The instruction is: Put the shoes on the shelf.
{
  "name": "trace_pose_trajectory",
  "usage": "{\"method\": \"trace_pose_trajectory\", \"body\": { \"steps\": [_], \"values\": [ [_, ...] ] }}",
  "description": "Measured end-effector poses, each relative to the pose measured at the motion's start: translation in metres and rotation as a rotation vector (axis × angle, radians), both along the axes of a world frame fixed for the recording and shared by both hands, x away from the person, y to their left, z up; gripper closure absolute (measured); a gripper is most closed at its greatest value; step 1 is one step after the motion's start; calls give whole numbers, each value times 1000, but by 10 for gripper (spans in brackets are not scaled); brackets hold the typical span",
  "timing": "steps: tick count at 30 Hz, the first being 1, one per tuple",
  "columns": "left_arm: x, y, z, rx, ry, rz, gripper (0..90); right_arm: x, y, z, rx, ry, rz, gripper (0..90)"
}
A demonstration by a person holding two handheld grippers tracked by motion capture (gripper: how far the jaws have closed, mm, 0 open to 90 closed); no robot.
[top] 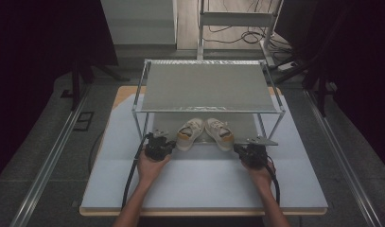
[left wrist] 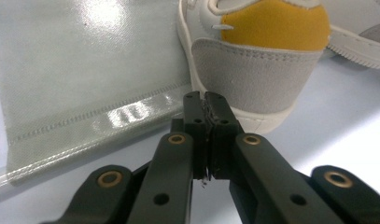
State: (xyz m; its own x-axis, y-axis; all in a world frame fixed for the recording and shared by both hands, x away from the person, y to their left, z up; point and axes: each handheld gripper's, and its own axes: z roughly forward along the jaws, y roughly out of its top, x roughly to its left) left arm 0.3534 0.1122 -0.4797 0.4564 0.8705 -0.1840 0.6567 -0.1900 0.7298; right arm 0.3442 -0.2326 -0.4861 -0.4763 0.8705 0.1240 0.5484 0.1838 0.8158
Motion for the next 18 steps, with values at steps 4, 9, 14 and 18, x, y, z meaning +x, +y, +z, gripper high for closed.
{"method": "trace_pose_trajectory", "body": {
  "steps": [4, 9, 14, 18],
  "values": [
    [-1, -6, 1, -2, -1, -21, 895, 0, 1, 0, 10, 2, 4, 891],
    [-2, -18, 2, -9, 2, -54, 896, -1, 8, -1, 25, -2, 40, 891],
    [-2, -25, 2, -2, 5, -67, 895, -2, 16, 0, 26, -3, 63, 892],
    [-1, -30, 1, -4, 11, -77, 893, -2, 22, 1, 33, -3, 82, 891]
  ]
}}
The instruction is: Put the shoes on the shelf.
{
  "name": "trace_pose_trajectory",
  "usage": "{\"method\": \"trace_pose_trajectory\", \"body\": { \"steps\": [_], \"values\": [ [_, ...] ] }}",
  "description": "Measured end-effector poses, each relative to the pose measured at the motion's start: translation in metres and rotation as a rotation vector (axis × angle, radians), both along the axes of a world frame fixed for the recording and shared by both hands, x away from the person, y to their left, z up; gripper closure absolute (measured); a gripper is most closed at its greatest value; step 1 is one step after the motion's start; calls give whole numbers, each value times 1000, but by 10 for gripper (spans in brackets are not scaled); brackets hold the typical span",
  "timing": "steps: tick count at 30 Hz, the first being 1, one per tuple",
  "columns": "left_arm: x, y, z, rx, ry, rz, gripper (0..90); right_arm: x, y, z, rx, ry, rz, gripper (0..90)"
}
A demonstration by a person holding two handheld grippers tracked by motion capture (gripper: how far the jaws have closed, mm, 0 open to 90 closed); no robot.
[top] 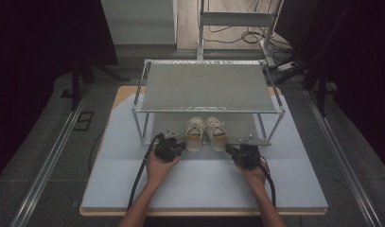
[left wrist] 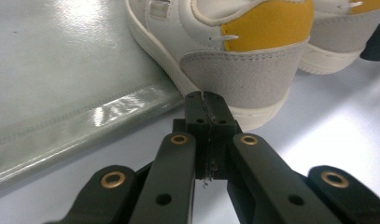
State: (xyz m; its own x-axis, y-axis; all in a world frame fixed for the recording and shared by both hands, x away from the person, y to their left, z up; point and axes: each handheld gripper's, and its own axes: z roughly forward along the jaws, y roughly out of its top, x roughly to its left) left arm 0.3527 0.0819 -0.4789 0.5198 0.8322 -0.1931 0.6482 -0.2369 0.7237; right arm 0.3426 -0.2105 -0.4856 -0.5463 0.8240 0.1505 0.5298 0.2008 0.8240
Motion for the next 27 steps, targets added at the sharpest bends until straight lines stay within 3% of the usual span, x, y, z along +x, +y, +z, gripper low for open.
{"method": "trace_pose_trajectory", "body": {
  "steps": [16, 27],
  "values": [
    [3, -13, -1, -5, 9, -11, 878, 1, 13, -1, 1, -6, 24, 890],
    [-9, -16, 11, 5, -30, -52, 860, 2, 16, -2, 3, -7, 33, 890]
  ]
}}
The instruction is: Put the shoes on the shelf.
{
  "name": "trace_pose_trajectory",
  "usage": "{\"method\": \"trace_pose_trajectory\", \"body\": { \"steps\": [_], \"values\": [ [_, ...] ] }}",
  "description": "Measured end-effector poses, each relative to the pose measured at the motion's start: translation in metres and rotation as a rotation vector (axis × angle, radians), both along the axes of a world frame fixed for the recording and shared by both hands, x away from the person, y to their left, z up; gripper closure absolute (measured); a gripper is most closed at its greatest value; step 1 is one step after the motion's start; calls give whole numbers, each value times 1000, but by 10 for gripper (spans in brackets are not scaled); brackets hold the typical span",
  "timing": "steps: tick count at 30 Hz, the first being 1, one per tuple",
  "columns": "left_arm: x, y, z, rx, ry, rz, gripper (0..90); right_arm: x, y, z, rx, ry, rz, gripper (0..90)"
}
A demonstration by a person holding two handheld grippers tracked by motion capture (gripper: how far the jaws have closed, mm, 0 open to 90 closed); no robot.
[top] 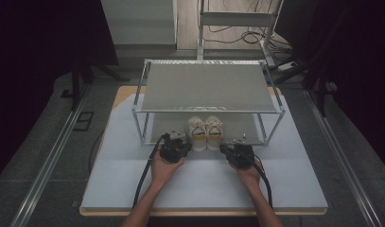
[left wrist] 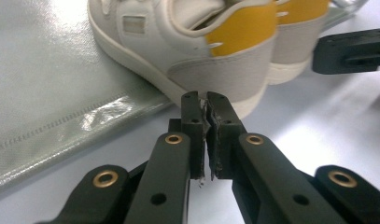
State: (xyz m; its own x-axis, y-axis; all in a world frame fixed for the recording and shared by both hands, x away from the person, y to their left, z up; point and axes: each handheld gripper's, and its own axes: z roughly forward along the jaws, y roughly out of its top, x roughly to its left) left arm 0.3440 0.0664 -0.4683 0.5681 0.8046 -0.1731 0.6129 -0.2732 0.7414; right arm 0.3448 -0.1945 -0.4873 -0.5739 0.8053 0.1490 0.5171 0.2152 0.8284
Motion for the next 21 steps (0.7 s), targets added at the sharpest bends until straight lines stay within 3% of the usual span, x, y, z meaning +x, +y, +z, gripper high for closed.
{"method": "trace_pose_trajectory", "body": {
  "steps": [9, 21],
  "values": [
    [3, -8, 1, 1, 6, -7, 858, 0, 0, 0, 0, 2, 5, 883],
    [10, 0, 1, -2, 17, 15, 854, 4, 7, 2, -32, -10, 36, 887]
  ]
}}
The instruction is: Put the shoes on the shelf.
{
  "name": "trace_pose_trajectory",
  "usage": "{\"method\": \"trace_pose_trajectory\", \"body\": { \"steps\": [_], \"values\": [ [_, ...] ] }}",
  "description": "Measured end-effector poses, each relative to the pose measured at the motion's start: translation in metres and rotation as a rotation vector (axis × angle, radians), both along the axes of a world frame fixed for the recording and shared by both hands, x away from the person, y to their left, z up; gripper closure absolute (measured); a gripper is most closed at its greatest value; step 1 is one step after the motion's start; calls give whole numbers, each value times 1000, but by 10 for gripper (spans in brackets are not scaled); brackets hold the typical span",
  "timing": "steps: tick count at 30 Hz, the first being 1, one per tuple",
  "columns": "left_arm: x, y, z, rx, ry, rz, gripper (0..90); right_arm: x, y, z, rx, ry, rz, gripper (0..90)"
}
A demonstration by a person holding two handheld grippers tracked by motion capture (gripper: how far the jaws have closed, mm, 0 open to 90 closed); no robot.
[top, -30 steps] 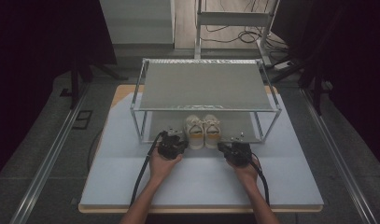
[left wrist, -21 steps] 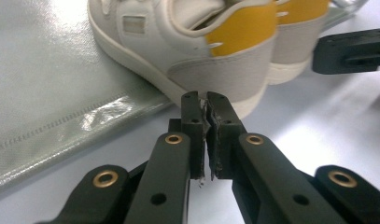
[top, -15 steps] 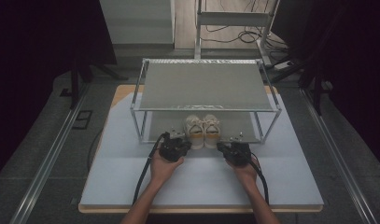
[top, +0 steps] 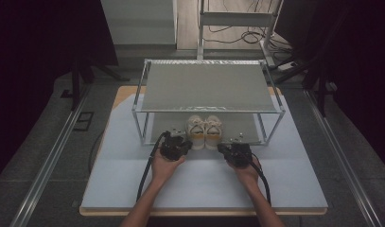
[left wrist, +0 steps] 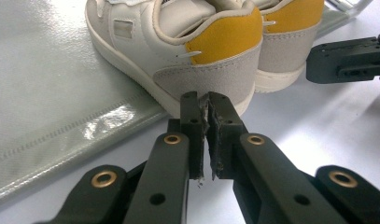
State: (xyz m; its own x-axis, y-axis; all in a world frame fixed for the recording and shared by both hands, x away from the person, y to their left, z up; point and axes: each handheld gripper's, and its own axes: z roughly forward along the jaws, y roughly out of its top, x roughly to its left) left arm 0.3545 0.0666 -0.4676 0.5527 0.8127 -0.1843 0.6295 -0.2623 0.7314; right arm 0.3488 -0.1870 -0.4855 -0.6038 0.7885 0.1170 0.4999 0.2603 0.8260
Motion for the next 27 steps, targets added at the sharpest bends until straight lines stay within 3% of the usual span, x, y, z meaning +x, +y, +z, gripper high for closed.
{"method": "trace_pose_trajectory", "body": {
  "steps": [10, 19, 27],
  "values": [
    [5, -1, 0, 2, 6, -7, 855, 6, 1, -1, -19, -12, -27, 889],
    [7, -1, 1, 0, 18, -3, 844, 25, 7, -2, -36, 2, -56, 889],
    [14, -3, 1, 19, 15, 3, 845, 25, 7, -2, -38, 1, -57, 890]
  ]
}}
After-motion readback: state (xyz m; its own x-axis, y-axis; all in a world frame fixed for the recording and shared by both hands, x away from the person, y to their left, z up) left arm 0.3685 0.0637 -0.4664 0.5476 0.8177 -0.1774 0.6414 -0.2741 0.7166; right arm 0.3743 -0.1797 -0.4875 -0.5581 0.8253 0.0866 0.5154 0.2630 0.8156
